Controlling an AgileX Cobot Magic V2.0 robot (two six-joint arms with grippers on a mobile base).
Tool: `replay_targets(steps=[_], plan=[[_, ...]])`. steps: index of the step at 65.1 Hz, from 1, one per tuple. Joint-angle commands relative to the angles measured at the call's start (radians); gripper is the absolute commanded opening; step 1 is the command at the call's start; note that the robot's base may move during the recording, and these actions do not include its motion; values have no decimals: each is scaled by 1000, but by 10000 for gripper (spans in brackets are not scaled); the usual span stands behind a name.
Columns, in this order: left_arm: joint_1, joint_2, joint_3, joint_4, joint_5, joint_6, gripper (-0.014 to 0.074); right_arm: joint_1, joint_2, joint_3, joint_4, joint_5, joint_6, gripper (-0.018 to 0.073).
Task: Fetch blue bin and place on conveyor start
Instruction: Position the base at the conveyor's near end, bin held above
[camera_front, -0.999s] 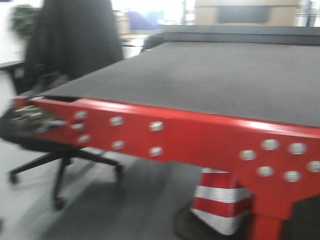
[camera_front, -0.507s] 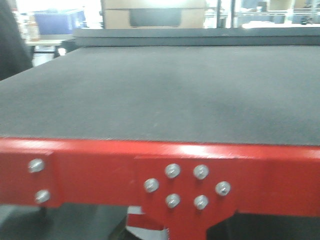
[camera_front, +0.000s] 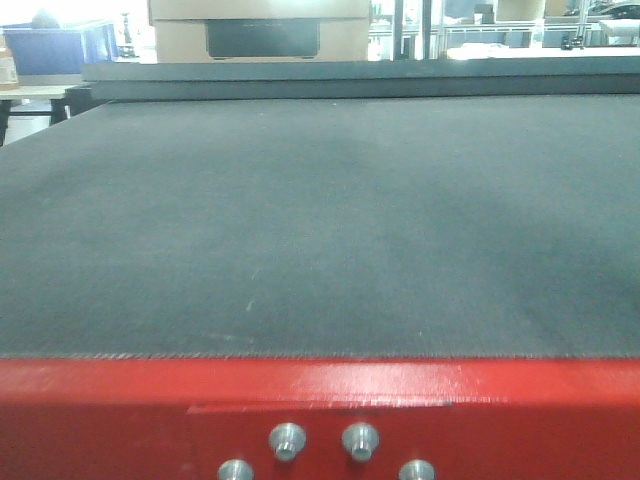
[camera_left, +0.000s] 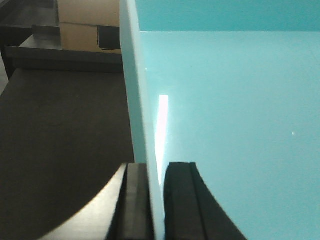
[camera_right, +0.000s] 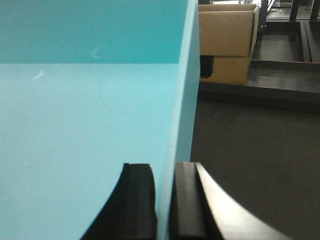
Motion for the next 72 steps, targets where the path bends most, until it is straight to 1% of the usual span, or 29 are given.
replay_targets(steps=[1, 72], plan=[[-4, -17, -10, -28, -30, 10, -111, 1, -12, -7, 5, -91, -16, -152], [-4, -17, -10, -28, -30, 10, -111, 1, -12, -7, 5, -91, -16, -152]])
